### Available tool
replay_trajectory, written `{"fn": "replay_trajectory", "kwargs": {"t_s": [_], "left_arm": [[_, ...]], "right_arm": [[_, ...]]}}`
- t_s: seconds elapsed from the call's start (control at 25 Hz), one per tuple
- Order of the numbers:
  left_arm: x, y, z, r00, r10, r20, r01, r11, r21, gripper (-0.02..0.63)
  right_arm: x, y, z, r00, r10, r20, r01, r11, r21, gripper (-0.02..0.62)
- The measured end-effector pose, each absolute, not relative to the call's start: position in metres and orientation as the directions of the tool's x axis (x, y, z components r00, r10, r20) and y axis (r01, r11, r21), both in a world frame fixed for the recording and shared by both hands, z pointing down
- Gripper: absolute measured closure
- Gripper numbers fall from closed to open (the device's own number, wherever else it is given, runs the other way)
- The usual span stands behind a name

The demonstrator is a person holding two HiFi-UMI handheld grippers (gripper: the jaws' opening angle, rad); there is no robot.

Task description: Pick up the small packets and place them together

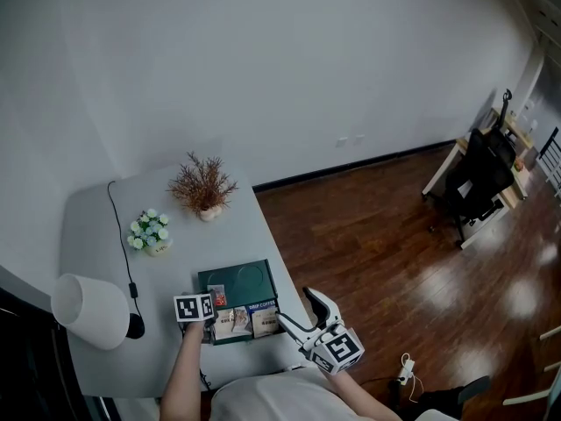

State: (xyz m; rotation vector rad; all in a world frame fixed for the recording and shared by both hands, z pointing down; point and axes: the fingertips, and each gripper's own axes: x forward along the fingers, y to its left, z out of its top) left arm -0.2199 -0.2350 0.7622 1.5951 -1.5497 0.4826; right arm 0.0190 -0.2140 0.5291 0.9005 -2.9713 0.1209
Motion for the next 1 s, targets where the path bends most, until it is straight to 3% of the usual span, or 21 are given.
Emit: {"fn": "replay_trajectory", "kwargs": {"t_s": [0.12,0.32,0.4,0.68,1.0], "left_arm": [[-0.223,-0.234,0.764,0.146,-0.631,0.762,-0.949,0.128,0.288,0.429],[-0.226,-0.234,0.743,0.136,-0.705,0.696,-0.946,0.116,0.303,0.279],[-0.223,-0.232,0.725,0.157,-0.750,0.642,-0.937,0.091,0.336,0.156],[-0.227,-0.207,0.627,0.055,-0.923,0.380,-0.960,0.056,0.274,0.152],[-0.205,-0.151,0.546,-0.044,-0.981,0.189,-0.999,0.045,-0.002,0.152]], "right_arm": [[0.016,-0.213,0.528,-0.836,-0.547,0.050,-0.549,0.833,-0.068,0.245],[0.014,-0.211,0.527,-0.839,-0.542,0.044,-0.544,0.837,-0.068,0.245],[0.011,-0.209,0.526,-0.842,-0.538,0.039,-0.539,0.840,-0.066,0.245],[0.002,-0.210,0.521,-0.850,-0.527,0.022,-0.527,0.845,-0.088,0.245],[-0.001,-0.208,0.522,-0.849,-0.528,0.024,-0.528,0.846,-0.077,0.245]]}}
